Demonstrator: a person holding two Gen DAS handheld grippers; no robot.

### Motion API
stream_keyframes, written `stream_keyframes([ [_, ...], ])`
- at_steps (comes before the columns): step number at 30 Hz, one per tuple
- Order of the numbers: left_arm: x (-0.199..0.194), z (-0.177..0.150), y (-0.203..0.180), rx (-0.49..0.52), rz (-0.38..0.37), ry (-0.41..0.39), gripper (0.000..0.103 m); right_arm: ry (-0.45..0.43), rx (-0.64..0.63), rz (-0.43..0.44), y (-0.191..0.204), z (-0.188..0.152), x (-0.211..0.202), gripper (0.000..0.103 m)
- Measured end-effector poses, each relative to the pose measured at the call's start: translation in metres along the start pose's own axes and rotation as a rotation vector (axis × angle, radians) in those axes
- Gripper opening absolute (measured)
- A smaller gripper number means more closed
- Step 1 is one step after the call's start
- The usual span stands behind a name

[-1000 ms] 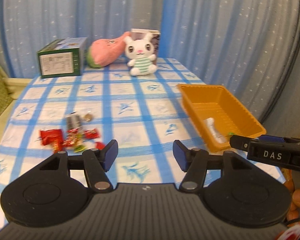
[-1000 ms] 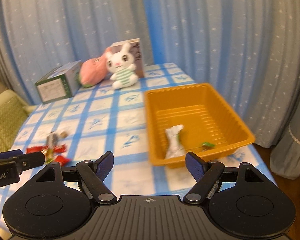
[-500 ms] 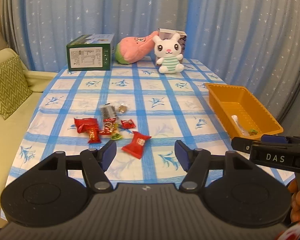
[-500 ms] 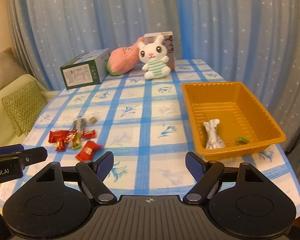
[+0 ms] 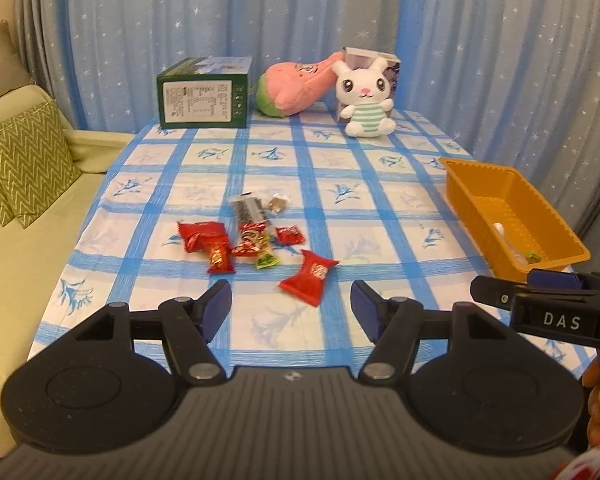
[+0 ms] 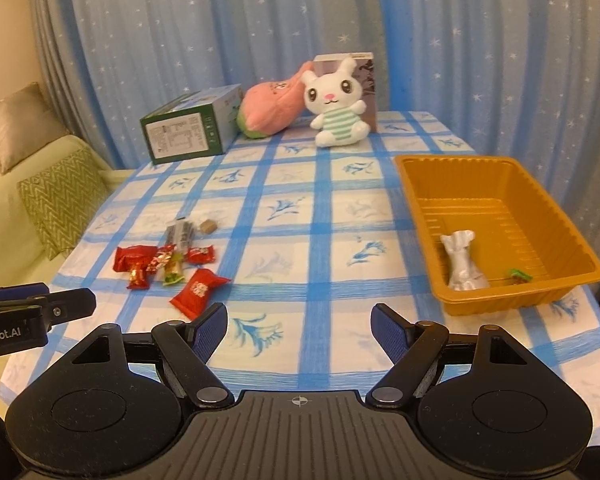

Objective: Organize snacks
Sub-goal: 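Move both grippers back toward the remaining snack pile, then grasp the red square candy with the right gripper while the left gripper grasps a red-wrapped candy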

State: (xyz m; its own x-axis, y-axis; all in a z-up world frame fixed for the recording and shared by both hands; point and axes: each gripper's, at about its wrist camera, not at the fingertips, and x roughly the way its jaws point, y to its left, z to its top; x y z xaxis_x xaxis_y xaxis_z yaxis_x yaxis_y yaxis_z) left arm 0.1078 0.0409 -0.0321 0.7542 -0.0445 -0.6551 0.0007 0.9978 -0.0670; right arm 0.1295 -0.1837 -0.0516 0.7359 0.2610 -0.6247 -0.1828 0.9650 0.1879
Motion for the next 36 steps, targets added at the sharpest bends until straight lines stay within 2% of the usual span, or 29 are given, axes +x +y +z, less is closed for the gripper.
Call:
stream_keyframes([
  [10,0.033,-0.006,0.03,-0.005,0.041,0.048,0.062,0.036,-0.017,0.072,0.019,-0.008,0.042,0.079],
  [19,0.079,0.007,0.063,0.032,0.069,0.07,0.06,0.079,-0.028,0.148,0.047,-0.001,0.093,0.078],
  [22,0.097,0.011,0.073,0.043,0.068,0.081,0.054,0.095,-0.031,0.186,0.057,0.003,0.11,0.065],
  [32,0.13,0.014,0.091,-0.017,0.041,0.091,0.052,0.128,0.087,0.206,0.068,0.011,0.165,0.055],
  [36,0.137,0.012,0.094,-0.029,0.033,0.096,0.047,0.123,0.076,0.165,0.072,0.014,0.177,0.043],
])
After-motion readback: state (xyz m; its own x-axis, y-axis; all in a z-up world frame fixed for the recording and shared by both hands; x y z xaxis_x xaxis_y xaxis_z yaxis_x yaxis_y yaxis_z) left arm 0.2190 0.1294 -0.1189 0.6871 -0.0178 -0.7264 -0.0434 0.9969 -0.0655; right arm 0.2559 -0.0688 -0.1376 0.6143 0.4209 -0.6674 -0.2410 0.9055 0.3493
